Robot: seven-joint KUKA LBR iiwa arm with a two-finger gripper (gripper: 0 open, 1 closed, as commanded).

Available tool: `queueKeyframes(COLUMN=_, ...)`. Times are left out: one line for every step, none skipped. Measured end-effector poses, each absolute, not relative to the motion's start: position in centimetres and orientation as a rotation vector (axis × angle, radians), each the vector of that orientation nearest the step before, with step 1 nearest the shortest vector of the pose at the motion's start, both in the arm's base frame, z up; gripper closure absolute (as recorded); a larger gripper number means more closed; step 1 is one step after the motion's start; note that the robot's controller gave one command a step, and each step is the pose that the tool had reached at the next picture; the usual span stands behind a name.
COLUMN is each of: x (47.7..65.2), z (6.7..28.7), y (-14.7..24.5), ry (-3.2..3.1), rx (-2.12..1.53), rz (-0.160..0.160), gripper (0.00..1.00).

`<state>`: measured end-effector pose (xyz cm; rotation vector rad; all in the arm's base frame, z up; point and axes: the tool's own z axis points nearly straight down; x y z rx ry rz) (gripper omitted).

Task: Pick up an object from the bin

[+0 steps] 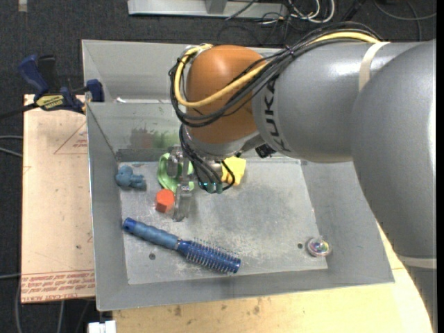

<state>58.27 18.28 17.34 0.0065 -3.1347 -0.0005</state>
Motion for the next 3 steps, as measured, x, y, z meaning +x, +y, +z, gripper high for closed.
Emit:
queueKeyframes(x=49.4, z=8.1, y=17.9, ry=-3.125, rx=0.210, rz=0.002, gripper=0.00)
queueKeyframes(x=49.8, z=8.4, y=17.9, ry=-3.133, rx=0.207, rz=-0.002, gripper=1.00)
queueKeyframes(x=48.9, z=22.1, y=21.4, ry=-3.141, rx=0.239, rz=-0.007, gripper=1.00)
